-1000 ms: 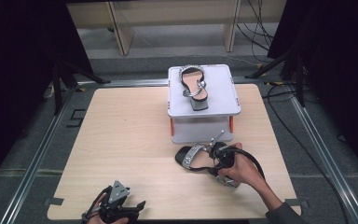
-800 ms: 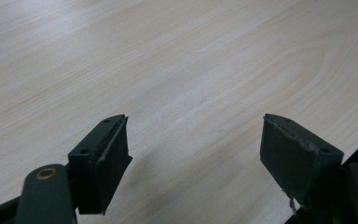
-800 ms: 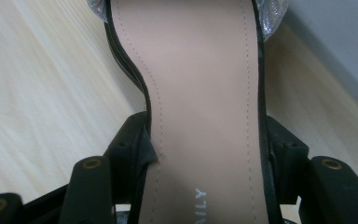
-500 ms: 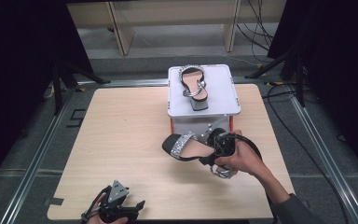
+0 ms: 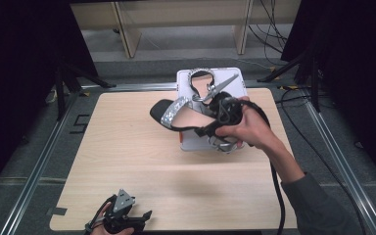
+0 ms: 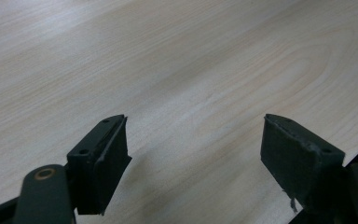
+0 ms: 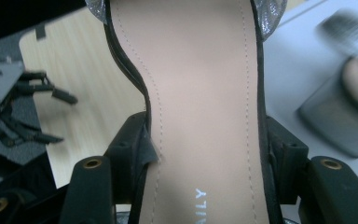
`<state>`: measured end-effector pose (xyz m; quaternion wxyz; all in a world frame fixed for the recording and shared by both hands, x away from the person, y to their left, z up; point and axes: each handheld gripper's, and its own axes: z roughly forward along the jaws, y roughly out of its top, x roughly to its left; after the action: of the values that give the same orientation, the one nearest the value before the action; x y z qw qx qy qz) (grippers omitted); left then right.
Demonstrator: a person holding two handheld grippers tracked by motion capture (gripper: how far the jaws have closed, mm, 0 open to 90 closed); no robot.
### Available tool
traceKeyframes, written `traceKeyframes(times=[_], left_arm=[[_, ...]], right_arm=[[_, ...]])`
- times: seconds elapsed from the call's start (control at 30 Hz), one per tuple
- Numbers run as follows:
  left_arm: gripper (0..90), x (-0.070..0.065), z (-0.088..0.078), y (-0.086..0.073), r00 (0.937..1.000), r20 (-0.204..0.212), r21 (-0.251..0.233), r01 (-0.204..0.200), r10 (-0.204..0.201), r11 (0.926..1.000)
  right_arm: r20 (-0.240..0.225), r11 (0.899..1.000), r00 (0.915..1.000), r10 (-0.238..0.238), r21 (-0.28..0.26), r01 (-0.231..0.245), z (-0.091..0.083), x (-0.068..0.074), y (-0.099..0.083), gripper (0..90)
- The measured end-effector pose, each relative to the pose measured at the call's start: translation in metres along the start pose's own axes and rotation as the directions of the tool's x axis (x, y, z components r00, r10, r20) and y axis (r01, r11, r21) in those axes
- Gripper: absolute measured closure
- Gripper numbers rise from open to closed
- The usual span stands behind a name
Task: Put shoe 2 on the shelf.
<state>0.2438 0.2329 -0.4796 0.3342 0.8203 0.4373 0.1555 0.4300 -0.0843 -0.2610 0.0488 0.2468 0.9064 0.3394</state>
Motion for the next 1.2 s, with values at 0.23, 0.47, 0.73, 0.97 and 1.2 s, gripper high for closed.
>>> traceKeyframes(times=[0.23, 0.47, 0.73, 0.97, 1.2], left_arm=[[19.8, 0.000, 0.000, 0.000, 1.0000, -0.005, 0.005, -0.001, 0.001, 1.0000], [18.4, 0.000, -0.001, 0.001, 1.0000, -0.001, -0.001, 0.001, -0.001, 1.0000], [18.3, 0.000, 0.000, 0.001, 1.0000, -0.001, 0.002, 0.002, -0.002, 1.0000], [18.3, 0.000, 0.000, 0.001, 1.0000, -0.005, 0.001, 0.004, -0.004, 1.0000], [18.3, -0.001, -0.001, 0.001, 1.0000, 0.000, -0.005, 0.001, -0.001, 1.0000]], right_arm=[[0.087, 0.996, 0.9930, 0.080, -0.056, -0.076, -0.035, -0.034, 0.031, 42.5], [0.204, 0.976, 0.9546, 0.217, -0.073, -0.206, -0.050, -0.080, 0.045, 42.5], [0.296, 0.929, 0.8820, 0.366, -0.062, -0.365, -0.042, -0.129, 0.041, 42.5], [0.374, 0.872, 0.7991, 0.471, -0.058, -0.486, -0.023, -0.159, 0.034, 42.5], [0.442, 0.816, 0.7235, 0.531, -0.037, -0.576, -0.006, -0.173, 0.031, 42.5]])
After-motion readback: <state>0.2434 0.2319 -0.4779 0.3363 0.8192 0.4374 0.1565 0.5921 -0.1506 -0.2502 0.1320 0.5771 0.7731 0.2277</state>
